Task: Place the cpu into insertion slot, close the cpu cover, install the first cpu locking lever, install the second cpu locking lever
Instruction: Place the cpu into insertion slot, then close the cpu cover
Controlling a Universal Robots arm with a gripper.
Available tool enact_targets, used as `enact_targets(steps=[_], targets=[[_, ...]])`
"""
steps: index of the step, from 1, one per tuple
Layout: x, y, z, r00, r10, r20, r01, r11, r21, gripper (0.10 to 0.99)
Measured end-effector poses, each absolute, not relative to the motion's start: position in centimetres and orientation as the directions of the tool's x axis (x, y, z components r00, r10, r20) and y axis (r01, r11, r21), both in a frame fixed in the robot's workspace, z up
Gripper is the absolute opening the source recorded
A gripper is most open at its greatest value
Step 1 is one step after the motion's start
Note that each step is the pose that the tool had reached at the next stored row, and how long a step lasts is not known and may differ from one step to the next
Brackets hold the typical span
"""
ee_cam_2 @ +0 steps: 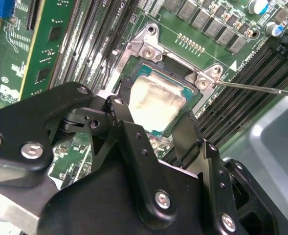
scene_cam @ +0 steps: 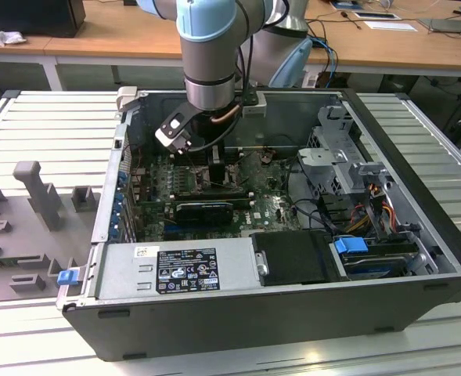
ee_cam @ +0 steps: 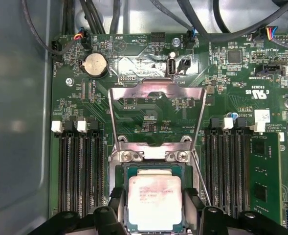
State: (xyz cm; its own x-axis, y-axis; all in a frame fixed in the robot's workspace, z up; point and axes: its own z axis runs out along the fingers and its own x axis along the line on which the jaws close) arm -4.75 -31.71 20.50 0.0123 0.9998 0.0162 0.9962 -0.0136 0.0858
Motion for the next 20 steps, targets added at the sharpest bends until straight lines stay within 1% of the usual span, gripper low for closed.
enact_targets(steps=[2, 3, 4, 5, 6, 9, 10, 11, 20], targets=[[-4.7, -31.7, 20.9, 0.012, 1.000, 0.016, 0.996, -0.014, 0.086, 0.588], [-4.7, -31.7, 21.0, 0.012, 1.000, 0.016, 0.996, -0.014, 0.086, 0.522], [-4.7, -31.7, 21.2, 0.012, 1.000, 0.016, 0.996, -0.014, 0.086, 0.396], [-4.7, -31.7, 21.2, 0.012, 1.000, 0.016, 0.996, -0.014, 0.085, 0.337], [-4.7, -31.7, 21.3, 0.012, 1.000, 0.016, 0.996, -0.014, 0.085, 0.337], [-4.7, -31.7, 21.5, 0.012, 1.000, 0.016, 0.996, -0.014, 0.085, 0.157], [-4.7, -31.7, 21.6, 0.012, 1.000, 0.016, 0.996, -0.014, 0.085, 0.157], [-4.7, -31.7, 21.6, 0.012, 1.000, 0.016, 0.996, -0.014, 0.085, 0.106], [-4.7, -31.7, 22.3, 0.012, 1.000, 0.016, 0.996, -0.014, 0.085, 0.106]])
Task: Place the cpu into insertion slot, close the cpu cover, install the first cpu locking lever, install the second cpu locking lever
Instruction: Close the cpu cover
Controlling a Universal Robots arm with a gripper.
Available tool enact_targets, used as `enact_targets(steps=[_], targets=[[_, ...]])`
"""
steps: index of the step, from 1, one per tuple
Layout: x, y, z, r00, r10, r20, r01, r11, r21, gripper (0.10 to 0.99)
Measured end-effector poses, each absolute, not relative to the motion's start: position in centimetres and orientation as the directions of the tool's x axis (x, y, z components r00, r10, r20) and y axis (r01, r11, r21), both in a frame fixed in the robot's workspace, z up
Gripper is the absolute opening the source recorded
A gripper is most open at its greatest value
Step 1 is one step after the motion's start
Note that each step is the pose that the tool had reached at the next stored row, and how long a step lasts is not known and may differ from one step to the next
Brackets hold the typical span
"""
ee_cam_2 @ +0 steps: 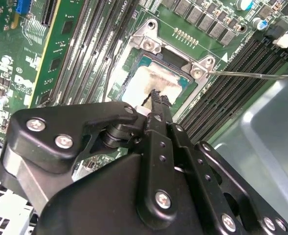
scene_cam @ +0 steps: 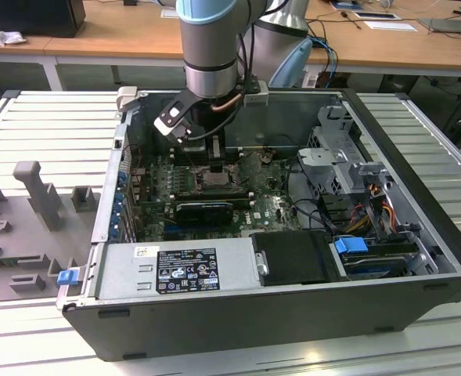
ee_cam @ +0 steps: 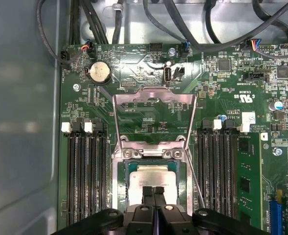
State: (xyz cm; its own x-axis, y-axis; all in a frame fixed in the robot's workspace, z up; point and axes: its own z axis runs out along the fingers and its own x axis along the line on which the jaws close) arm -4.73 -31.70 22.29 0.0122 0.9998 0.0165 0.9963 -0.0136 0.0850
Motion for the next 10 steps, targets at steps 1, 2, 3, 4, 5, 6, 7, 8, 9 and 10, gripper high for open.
enact_targets(steps=[1, 2, 3, 4, 5, 6, 7, 8, 9, 10], targets=[[-4.64, -31.71, 22.31, 0.012, 1.000, 0.016, 0.996, -0.013, 0.085, 0.106], [-4.45, -31.74, 22.31, 0.012, 1.000, 0.016, 0.996, -0.014, 0.084, 0.106], [-4.11, -31.77, 22.30, 0.012, 1.000, 0.016, 0.996, -0.014, 0.083, 0.106], [-4.02, -31.80, 22.31, 0.012, 1.000, 0.016, 0.996, -0.014, 0.083, 0.106], [-4.02, -31.81, 22.30, 0.012, 1.000, 0.017, 0.996, -0.014, 0.083, 0.106], [-4.02, -31.81, 22.30, 0.013, 1.000, 0.017, 0.996, -0.014, 0.083, 0.106], [-4.02, -31.81, 22.31, 0.012, 1.000, 0.017, 0.996, -0.014, 0.083, 0.106], [-4.02, -31.82, 22.34, 0.012, 1.000, 0.017, 0.996, -0.014, 0.083, 0.106], [-4.02, -31.81, 22.36, 0.012, 1.000, 0.017, 0.996, -0.014, 0.083, 0.106], [-4.02, -31.81, 22.38, 0.012, 1.000, 0.017, 0.996, -0.014, 0.083, 0.106]])
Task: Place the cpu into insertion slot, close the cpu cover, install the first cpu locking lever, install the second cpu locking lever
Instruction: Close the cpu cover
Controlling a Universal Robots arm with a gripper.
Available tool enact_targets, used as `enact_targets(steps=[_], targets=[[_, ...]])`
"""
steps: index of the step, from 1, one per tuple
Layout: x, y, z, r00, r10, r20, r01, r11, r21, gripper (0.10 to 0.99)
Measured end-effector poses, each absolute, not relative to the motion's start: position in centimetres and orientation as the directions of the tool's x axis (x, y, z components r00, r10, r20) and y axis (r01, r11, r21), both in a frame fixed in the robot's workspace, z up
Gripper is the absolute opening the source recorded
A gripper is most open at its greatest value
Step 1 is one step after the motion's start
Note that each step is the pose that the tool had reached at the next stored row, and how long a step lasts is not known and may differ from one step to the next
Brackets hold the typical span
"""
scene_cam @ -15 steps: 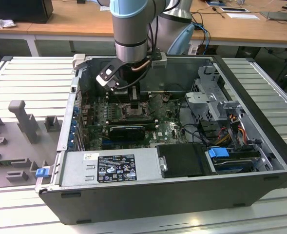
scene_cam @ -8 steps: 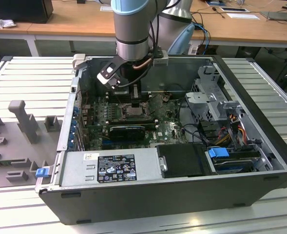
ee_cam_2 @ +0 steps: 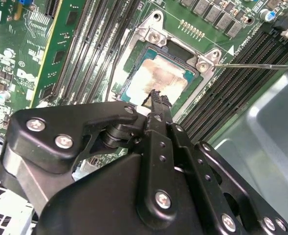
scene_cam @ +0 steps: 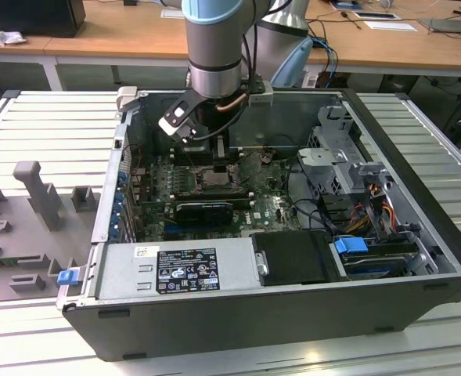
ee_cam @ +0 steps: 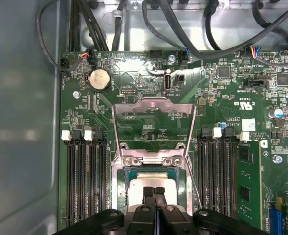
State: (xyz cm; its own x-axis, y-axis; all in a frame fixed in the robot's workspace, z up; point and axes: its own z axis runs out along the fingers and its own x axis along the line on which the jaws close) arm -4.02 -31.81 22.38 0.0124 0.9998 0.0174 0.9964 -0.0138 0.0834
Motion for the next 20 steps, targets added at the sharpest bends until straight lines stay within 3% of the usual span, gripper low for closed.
enact_targets(steps=[20], targets=[[-4.0, -31.8, 23.4, 0.012, 1.000, 0.017, 0.996, -0.014, 0.083, 0.106]])
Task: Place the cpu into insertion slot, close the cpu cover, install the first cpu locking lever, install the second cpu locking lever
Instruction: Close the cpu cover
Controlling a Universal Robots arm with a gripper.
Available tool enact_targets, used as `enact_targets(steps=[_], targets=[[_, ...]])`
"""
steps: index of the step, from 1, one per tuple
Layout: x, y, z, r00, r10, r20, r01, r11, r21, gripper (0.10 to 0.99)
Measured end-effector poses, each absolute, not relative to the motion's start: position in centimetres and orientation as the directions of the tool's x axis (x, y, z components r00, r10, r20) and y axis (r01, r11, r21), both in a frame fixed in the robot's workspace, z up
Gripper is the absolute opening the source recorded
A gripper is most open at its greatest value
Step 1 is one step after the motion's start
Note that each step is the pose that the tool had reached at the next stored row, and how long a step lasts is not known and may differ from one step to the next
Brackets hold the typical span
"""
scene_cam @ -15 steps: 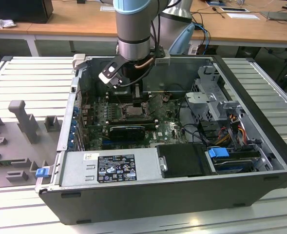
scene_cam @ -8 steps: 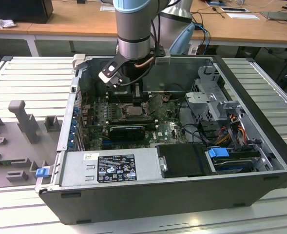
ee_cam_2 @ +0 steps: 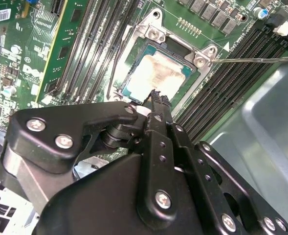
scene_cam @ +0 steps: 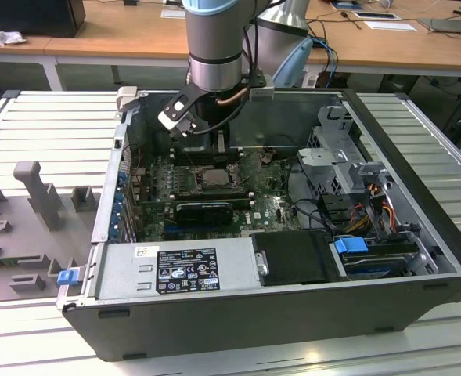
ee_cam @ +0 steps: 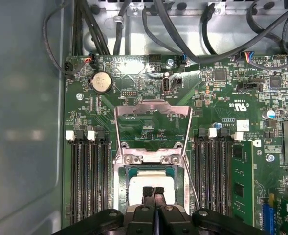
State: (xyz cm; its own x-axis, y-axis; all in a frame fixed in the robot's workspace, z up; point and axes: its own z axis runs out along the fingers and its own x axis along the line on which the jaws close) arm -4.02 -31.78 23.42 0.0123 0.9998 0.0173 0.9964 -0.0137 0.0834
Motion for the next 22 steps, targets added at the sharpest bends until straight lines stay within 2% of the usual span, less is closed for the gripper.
enact_targets(steps=[22], targets=[[-3.72, -31.76, 24.28, 0.012, 1.000, 0.017, 0.996, -0.014, 0.083, 0.106]])
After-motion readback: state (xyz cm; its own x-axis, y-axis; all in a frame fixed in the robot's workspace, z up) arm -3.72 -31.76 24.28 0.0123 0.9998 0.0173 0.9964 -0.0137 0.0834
